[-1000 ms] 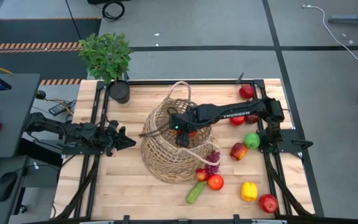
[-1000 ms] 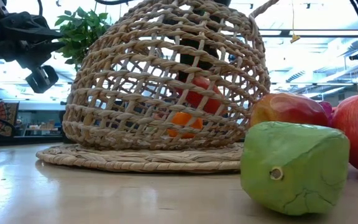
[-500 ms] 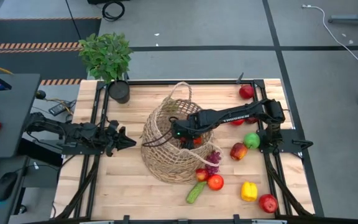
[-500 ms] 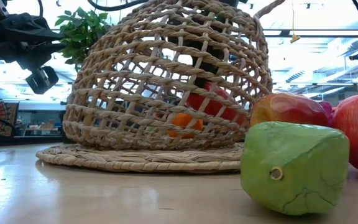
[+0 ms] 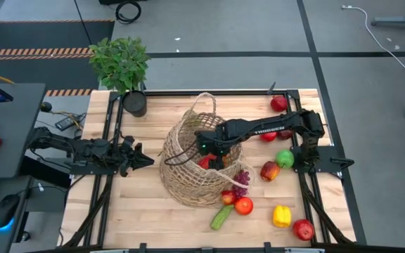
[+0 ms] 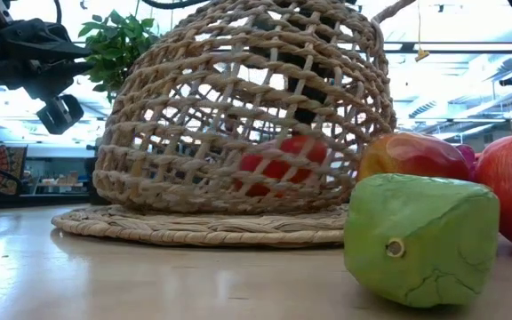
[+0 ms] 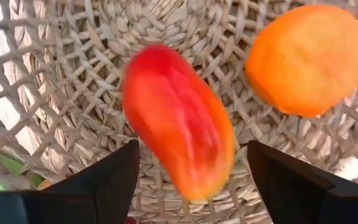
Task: Build produce basket
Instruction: Put the red apple into the brown basket
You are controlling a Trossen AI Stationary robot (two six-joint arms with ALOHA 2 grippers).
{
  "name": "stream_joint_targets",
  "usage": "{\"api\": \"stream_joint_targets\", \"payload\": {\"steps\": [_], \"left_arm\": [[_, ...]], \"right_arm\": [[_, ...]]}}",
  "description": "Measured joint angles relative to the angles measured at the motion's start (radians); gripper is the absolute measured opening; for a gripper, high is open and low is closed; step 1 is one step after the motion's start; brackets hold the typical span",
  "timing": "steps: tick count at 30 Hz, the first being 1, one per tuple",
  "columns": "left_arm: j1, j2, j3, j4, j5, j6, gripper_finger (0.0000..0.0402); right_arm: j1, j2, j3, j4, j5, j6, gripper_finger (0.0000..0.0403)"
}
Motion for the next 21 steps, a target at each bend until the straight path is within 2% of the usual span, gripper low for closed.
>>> {"api": "stream_joint_targets", "payload": {"steps": [14, 21], "left_arm": [[0.0, 0.0, 0.0, 0.0, 0.0, 0.0, 0.0063], [0.0, 0.0, 0.0, 0.0, 0.0, 0.0, 0.0058]], "right_arm": [[-0.028, -0.141, 0.0, 0.009, 0.014, 0.076, 0.0306], [-0.053, -0.238, 0.043, 0.014, 0.014, 0.104, 0.0306]]}}
